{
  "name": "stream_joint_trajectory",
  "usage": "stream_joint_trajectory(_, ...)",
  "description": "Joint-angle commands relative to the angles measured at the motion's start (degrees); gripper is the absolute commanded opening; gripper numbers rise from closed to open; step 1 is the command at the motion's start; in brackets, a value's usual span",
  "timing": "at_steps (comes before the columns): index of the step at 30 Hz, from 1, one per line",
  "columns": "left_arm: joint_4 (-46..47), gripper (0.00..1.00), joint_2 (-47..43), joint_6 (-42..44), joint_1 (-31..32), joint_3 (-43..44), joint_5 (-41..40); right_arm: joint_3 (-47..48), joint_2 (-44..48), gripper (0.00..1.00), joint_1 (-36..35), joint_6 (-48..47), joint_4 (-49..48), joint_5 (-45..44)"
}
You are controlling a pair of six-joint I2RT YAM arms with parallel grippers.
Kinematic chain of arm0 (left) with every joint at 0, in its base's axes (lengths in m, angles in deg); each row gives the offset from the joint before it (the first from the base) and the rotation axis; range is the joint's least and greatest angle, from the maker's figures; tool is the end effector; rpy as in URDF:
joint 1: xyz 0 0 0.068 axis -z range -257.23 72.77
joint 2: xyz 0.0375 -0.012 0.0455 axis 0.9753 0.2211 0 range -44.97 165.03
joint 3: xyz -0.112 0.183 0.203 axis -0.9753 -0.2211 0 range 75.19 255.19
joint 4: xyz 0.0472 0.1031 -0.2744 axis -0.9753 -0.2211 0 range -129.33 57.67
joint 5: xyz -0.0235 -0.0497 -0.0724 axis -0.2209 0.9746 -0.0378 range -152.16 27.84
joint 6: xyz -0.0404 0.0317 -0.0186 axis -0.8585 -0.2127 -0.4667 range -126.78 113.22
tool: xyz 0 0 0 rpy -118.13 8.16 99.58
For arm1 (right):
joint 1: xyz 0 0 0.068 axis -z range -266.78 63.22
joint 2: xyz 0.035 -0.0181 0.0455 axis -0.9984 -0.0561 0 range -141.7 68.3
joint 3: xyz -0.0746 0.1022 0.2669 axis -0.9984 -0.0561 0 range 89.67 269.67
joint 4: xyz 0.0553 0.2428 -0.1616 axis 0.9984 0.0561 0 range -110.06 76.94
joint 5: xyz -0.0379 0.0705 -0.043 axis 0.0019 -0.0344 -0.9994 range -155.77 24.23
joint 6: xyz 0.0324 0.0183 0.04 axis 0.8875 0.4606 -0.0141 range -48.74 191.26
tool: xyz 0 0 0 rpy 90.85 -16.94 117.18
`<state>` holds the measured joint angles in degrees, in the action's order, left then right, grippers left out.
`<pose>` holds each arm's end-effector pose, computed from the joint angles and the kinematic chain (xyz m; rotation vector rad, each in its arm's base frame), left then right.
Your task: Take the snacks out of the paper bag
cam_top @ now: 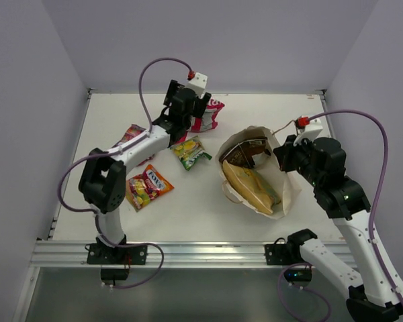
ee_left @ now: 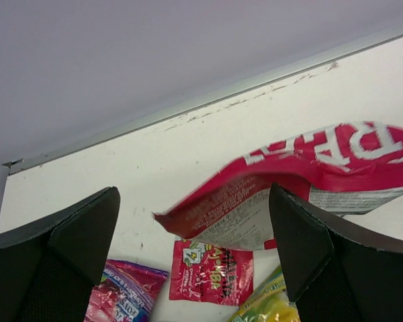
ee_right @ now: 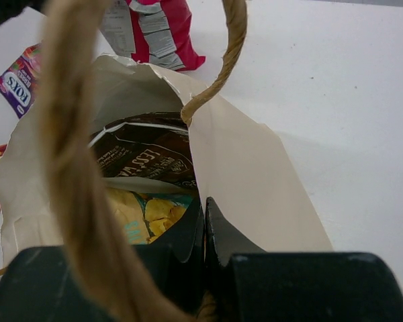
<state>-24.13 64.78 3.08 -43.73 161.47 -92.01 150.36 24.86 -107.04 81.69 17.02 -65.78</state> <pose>0.4288 -0.2619 0.2985 0.3189 1.7766 0.1850 0.1570 0.0580 0.4145 -0.1654 1.9263 0.3592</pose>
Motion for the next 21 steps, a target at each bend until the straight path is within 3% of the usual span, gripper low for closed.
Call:
stream_joint_trajectory(1, -2.0, 1.00, -13.4, -7.0, 0.6, -1.5, 8.0, 0.1, 0.1, 0.00, -0.4, -0.7, -0.5, 1.2)
stream_joint_trajectory(7, -12.3, 1.00, -27.4, -9.3, 5.7, -3.8, 22.3, 1.4, 0.0, 0.00, -0.8, -1.2, 0.1, 0.5)
stream_joint_trajectory(13, -20.0, 1.00, -32.1, -7.4, 18.9, -4.0, 27.1, 2.2, -0.8, 0.00, -1.1, -1.4, 0.4, 0.4)
stream_joint_trajectory(17, -20.9, 0.97, -29.9, -7.1, 30.1, -4.2, 24.4, 2.2, -1.1, 0.00, -1.3, -1.4, 0.4, 0.3)
stream_joint_trajectory(21, -22.7, 0.96, -23.3, -5.1, 34.4, -1.3, 16.0, 2.4, -0.8, 0.00, -1.4, -1.4, 0.5, 0.5)
